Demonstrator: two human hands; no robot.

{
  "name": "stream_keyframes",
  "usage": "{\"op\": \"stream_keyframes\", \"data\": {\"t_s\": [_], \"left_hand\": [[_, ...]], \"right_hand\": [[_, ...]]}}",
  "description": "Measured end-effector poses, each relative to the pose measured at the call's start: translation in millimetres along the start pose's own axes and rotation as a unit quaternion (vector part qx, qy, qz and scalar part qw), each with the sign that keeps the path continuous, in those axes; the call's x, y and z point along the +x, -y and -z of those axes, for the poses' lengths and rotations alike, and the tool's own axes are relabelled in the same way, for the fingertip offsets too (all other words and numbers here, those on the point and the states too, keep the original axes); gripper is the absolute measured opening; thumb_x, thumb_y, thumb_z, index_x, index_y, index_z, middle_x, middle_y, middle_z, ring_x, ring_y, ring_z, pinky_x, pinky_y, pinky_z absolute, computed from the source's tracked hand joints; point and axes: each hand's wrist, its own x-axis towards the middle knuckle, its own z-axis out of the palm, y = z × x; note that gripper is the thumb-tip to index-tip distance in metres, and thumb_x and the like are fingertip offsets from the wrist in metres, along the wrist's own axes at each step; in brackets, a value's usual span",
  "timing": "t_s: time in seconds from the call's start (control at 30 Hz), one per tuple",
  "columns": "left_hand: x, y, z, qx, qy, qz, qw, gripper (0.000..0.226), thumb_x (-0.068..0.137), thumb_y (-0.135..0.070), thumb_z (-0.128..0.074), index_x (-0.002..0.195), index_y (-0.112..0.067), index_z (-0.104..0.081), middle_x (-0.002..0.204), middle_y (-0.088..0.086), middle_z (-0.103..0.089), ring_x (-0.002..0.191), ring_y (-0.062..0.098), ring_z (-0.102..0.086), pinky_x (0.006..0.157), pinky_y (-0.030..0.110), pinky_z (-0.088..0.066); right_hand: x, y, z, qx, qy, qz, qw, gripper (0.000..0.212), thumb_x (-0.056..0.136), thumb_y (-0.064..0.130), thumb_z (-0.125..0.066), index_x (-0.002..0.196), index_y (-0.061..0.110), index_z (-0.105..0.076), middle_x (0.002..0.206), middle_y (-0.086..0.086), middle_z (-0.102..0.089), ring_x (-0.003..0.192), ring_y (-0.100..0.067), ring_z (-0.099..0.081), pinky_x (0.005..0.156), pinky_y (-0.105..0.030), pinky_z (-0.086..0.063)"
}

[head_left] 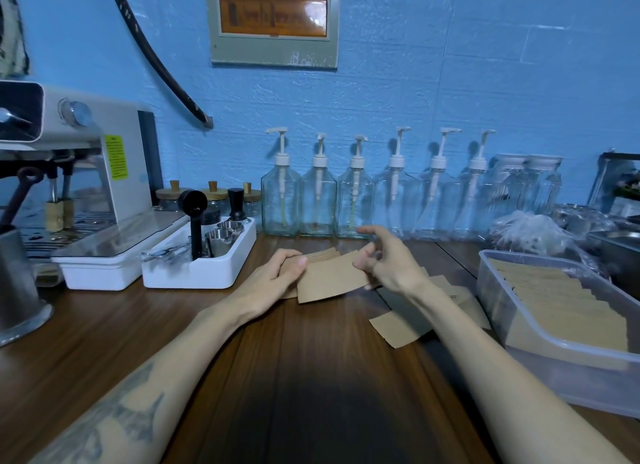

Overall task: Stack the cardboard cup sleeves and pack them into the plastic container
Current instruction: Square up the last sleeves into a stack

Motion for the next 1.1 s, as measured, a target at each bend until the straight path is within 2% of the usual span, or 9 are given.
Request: {"op": "stream_keyframes", "data": {"t_s": [0.13, 0.27, 0.43, 0.5, 0.73, 0.83, 0.97, 1.03, 1.1], "left_hand": [[1.0, -1.0, -0.7, 0.021, -0.003, -0.022, 1.0, 0.048, 0.086, -0.055, -0.066, 0.128, -0.043, -0.045, 0.122, -0.022, -0.056, 0.107, -0.003, -0.057, 0.085, 0.021, -0.048], [4.1, 3.9, -2.4, 0.014, -0.015, -0.049, 0.999, 0.037, 0.092, -0.039, -0.066, 0.125, -0.037, -0.051, 0.118, -0.018, -0.06, 0.107, 0.003, -0.059, 0.087, 0.023, -0.049], [5.9, 4.3, -3.3, 0.035, -0.02, -0.072, 0.997, 0.03, 0.097, -0.032, -0.06, 0.126, -0.033, -0.052, 0.119, -0.016, -0.06, 0.109, 0.0, -0.057, 0.091, 0.024, -0.046], [5.8, 2.8, -3.9, 0.037, -0.022, -0.075, 0.996, 0.028, 0.098, -0.031, -0.058, 0.125, -0.033, -0.052, 0.118, -0.016, -0.06, 0.109, 0.001, -0.057, 0.09, 0.024, -0.045], [4.9, 3.3, -3.9, 0.039, 0.004, -0.061, 0.997, 0.045, 0.092, -0.036, -0.067, 0.13, -0.04, -0.044, 0.121, -0.014, -0.058, 0.108, 0.006, -0.059, 0.092, 0.031, -0.051], [5.6, 3.9, -3.6, 0.044, -0.005, -0.074, 0.996, 0.04, 0.09, -0.032, -0.069, 0.123, -0.04, -0.048, 0.117, -0.017, -0.059, 0.107, 0.005, -0.059, 0.094, 0.034, -0.051], [5.7, 3.9, -2.8, 0.028, -0.01, -0.074, 0.997, 0.035, 0.089, -0.03, -0.07, 0.117, -0.042, -0.051, 0.114, -0.015, -0.061, 0.105, 0.007, -0.06, 0.094, 0.036, -0.052], [5.3, 3.7, -2.4, 0.024, -0.008, -0.072, 0.997, 0.035, 0.089, -0.031, -0.07, 0.115, -0.043, -0.051, 0.113, -0.014, -0.062, 0.104, 0.007, -0.061, 0.094, 0.037, -0.052], [5.3, 3.8, -2.1, 0.018, -0.006, -0.07, 0.997, 0.034, 0.089, -0.03, -0.07, 0.113, -0.045, -0.051, 0.112, -0.014, -0.063, 0.102, 0.007, -0.062, 0.092, 0.037, -0.053]], "right_hand": [[-1.7, -4.2, -14.5, -0.064, 0.023, 0.037, 0.997, 0.066, 0.085, 0.002, -0.072, 0.143, 0.015, -0.044, 0.081, -0.002, -0.062, 0.061, -0.004, -0.061, 0.055, -0.017, -0.051], [-2.1, -10.9, -20.9, -0.21, 0.048, 0.088, 0.973, 0.072, 0.085, 0.017, -0.074, 0.149, 0.018, -0.039, 0.093, -0.001, -0.056, 0.083, -0.016, -0.06, 0.083, -0.036, -0.053], [-5.2, -11.3, -19.3, -0.375, 0.051, 0.14, 0.915, 0.067, 0.094, 0.049, -0.054, 0.152, 0.04, -0.021, 0.119, 0.001, -0.048, 0.105, -0.022, -0.058, 0.082, -0.04, -0.046], [-6.1, -12.9, -19.6, -0.415, 0.063, 0.138, 0.897, 0.061, 0.097, 0.054, -0.044, 0.152, 0.043, -0.018, 0.119, -0.002, -0.046, 0.108, -0.025, -0.056, 0.078, -0.038, -0.043], [-4.6, -9.3, -19.5, -0.403, 0.066, 0.157, 0.899, 0.053, 0.101, 0.036, -0.049, 0.151, 0.03, -0.033, 0.132, -0.004, -0.055, 0.121, -0.029, -0.053, 0.094, -0.043, -0.046], [-4.2, -8.7, -17.1, -0.391, 0.056, 0.165, 0.904, 0.05, 0.099, 0.032, -0.053, 0.148, 0.029, -0.04, 0.137, -0.003, -0.057, 0.125, -0.028, -0.051, 0.098, -0.044, -0.045], [-5.9, -9.8, -13.9, -0.379, 0.065, 0.153, 0.91, 0.055, 0.097, 0.036, -0.056, 0.149, 0.034, -0.037, 0.142, 0.0, -0.054, 0.13, -0.024, -0.048, 0.1, -0.045, -0.045], [-6.8, -10.0, -4.7, -0.356, 0.061, 0.135, 0.923, 0.059, 0.095, 0.041, -0.058, 0.149, 0.036, -0.035, 0.134, 0.002, -0.059, 0.124, -0.019, -0.052, 0.097, -0.042, -0.045], [-8.6, -12.5, 10.1, -0.341, 0.041, 0.116, 0.932, 0.058, 0.094, 0.044, -0.057, 0.148, 0.036, -0.037, 0.115, 0.004, -0.065, 0.109, -0.015, -0.054, 0.088, -0.037, -0.045]]}}
